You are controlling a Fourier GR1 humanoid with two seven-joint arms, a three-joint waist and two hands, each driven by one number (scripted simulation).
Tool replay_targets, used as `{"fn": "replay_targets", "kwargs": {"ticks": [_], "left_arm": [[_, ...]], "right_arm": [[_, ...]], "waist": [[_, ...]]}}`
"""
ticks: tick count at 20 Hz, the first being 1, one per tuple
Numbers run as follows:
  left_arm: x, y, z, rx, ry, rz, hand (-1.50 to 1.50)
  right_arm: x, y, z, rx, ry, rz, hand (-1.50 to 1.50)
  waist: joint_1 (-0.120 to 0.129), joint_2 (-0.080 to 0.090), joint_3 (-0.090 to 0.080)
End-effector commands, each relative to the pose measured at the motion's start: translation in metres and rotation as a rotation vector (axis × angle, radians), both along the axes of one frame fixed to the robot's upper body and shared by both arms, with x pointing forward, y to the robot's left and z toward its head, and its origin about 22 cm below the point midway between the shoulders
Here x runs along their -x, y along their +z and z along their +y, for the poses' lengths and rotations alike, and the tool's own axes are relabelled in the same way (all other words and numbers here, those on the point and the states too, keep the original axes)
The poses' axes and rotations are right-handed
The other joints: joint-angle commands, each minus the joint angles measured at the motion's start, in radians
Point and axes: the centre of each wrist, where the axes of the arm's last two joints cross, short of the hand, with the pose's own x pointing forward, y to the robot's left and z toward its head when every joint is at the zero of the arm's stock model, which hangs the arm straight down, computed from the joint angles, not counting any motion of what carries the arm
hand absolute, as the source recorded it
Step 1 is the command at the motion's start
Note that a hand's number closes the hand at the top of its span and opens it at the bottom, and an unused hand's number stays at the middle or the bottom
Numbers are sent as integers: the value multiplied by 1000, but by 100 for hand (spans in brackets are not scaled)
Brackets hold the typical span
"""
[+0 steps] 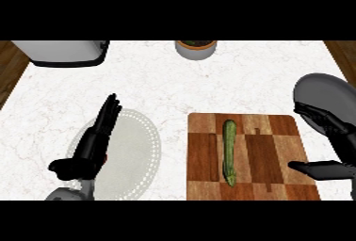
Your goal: Pick the squash from the cutting board and place it in the pan
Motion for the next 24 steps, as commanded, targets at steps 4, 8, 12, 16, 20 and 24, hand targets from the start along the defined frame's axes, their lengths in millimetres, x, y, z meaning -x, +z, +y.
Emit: {"fn": "replay_targets", "kwargs": {"ticks": [4, 8, 12, 16, 20, 24], "left_arm": [[4, 2, -11, 4, 0, 1, 0], [-17, 15, -7, 1, -13, 15, 0], [-7, -1, -10, 19, -17, -4, 0], [-4, 7, 0, 12, -37, -10, 0], [-10, 15, -5, 19, -27, 0, 0], [-2, 0, 2, 4, -27, 20, 0]], "right_arm": [[-11, 42, -5, 245, 84, 31, -150], [-26, 51, 21, 416, 149, 88, -150], [-37, 58, 74, 583, 205, 133, -150], [-37, 38, 89, 790, 279, 183, -150], [-40, 26, 110, 910, 308, 206, -150], [-26, 20, 133, 983, 309, 241, -150]], "waist": [[8, 0, -1], [10, 2, -1], [22, 2, -3], [27, 2, -1], [18, 3, -1], [6, 1, -1]]}}
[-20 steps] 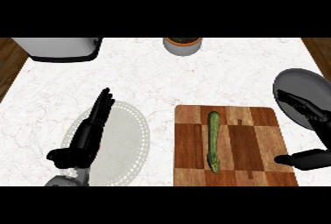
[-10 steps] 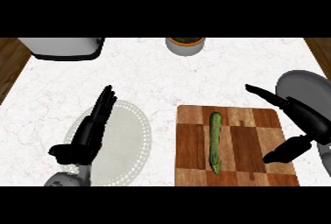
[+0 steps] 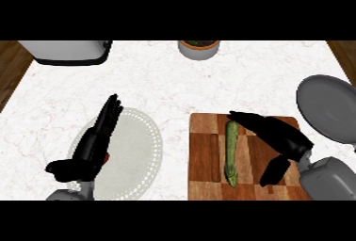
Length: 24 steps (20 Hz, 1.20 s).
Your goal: Pick the squash from the cutting board and place it in the pan
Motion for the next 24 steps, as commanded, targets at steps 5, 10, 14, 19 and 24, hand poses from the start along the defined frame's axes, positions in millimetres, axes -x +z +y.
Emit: {"fn": "replay_targets", "kwargs": {"ticks": [5, 10, 14, 19, 24], "left_arm": [[12, -10, 5, 12, 17, 9, 0], [3, -7, 3, 3, 13, 8, 0], [6, -18, -8, 19, -1, 1, 0], [-16, -1, 10, -7, 24, 8, 0], [11, -6, 23, 12, 1, 20, 0]], "right_arm": [[28, -17, 25, 51, -15, 28, -150], [-7, -34, 19, 68, -21, 53, -150], [-3, -48, 22, 32, -50, 43, -150], [-18, -41, 20, 2, -66, 46, -150], [-8, -84, 50, 58, -59, 72, -150]], "waist": [[-12, -1, 0], [-7, 0, 0], [-8, 0, 0], [-9, 1, 0], [-4, 1, 1]]}}
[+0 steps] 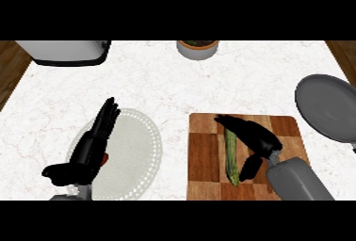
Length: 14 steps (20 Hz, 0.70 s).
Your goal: Pick the squash from the cutting board and place it in the pan
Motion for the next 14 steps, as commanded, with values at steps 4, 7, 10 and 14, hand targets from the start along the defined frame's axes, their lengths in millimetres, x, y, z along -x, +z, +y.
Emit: {"fn": "replay_targets", "kwargs": {"ticks": [4, 7, 10, 14], "left_arm": [[-6, 7, -18, -1, -5, 3, 0], [4, 12, -15, -1, -22, -7, 0], [-3, -3, -4, 4, -2, 3, 0], [2, 1, 4, 2, -2, -5, 0]], "right_arm": [[-13, -23, 21, 27, -13, 37, -150], [-18, -20, 10, 139, 130, 61, 150], [-18, -39, 20, 149, 146, 6, 150], [-4, -52, 21, 143, 146, -35, 150]], "waist": [[0, 1, 0], [8, 1, 1], [6, 3, 1], [4, 1, 1]]}}
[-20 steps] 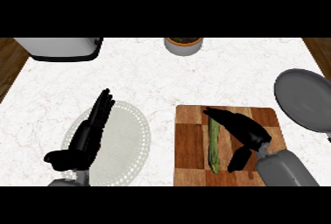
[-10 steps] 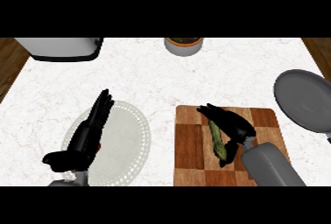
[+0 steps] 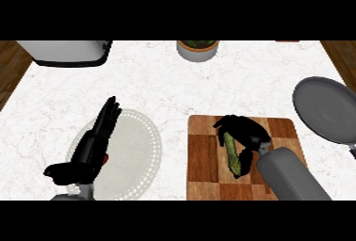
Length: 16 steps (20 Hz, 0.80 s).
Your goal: Pick the squash from the cutting board and place it in the pan
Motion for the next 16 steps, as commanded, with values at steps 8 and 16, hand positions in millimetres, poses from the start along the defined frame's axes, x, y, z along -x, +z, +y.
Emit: {"fn": "replay_targets", "kwargs": {"ticks": [8, 16], "left_arm": [[-8, 6, 0, -6, 0, -11, 0], [-6, 0, -5, -6, 35, -3, 0]], "right_arm": [[0, -1, -16, -76, -57, -160, 150], [-5, 20, -12, -42, -701, -294, 150]], "waist": [[-5, 17, 12], [-29, 8, 10]]}}
